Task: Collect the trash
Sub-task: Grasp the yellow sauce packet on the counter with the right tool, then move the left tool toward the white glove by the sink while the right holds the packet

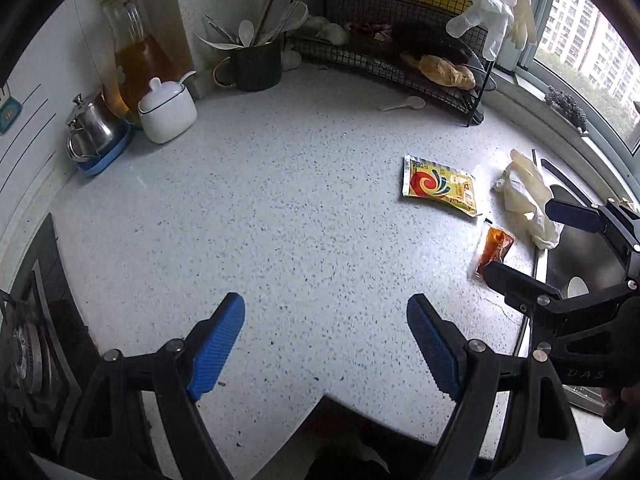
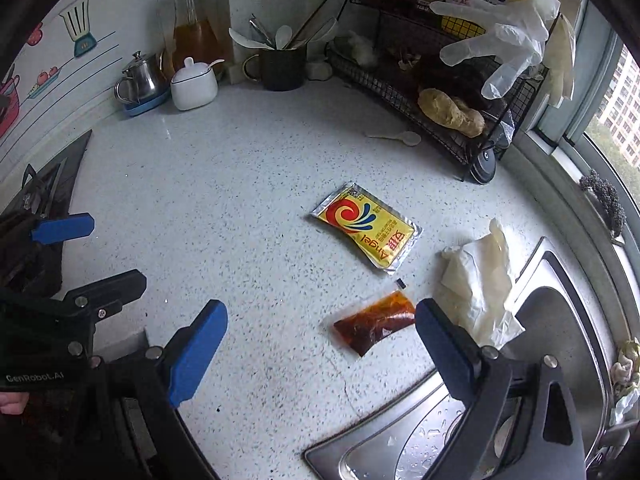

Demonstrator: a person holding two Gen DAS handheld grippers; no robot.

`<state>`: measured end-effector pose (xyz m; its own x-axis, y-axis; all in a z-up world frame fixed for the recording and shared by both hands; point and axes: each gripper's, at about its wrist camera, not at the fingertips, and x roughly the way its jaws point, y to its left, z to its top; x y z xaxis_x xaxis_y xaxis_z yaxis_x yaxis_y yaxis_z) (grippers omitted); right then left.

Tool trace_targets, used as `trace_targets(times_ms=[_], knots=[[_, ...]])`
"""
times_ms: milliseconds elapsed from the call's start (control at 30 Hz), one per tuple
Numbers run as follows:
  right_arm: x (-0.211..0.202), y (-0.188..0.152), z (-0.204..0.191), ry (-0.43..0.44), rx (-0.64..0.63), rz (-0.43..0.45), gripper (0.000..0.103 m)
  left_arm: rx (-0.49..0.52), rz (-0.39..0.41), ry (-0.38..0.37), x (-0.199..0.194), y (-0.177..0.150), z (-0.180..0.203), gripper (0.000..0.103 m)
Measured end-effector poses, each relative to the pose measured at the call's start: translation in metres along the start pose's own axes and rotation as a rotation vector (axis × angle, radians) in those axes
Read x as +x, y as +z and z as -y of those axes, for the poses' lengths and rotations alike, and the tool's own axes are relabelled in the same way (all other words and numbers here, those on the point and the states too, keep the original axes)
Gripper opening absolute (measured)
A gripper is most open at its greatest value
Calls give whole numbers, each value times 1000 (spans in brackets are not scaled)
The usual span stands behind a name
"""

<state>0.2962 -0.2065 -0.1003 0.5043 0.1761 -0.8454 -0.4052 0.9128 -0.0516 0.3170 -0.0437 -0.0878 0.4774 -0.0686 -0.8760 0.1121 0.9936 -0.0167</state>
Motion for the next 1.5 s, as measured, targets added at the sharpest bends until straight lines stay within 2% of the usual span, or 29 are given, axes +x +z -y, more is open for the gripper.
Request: trace_targets(times_ms=[300, 667, 867, 1000, 1167, 1300, 1400, 1500], knots=[[48, 35, 15, 40, -45, -74, 95, -10, -61, 4, 46, 36, -7, 82], [106, 56, 32, 101, -121, -185, 95, -63, -143, 9, 106, 56, -10, 82], [123, 64, 41, 93, -159, -196, 95, -48, -157, 24, 124, 68, -2, 82], [135, 68, 46, 150, -162, -215, 95, -39, -162, 26, 133, 78, 3, 82], [139, 77, 51, 172, -182, -199, 93, -27, -161, 21, 135, 83, 5, 82], [130, 77, 50, 169, -170, -187, 60, -22, -161, 8, 133, 86, 6, 82], [125, 74, 47, 164, -166, -191, 46, -26, -152, -5, 128, 82, 6, 82], [122, 67, 48, 163, -160, -178, 37, -29, -143, -6, 118, 73, 2, 82]])
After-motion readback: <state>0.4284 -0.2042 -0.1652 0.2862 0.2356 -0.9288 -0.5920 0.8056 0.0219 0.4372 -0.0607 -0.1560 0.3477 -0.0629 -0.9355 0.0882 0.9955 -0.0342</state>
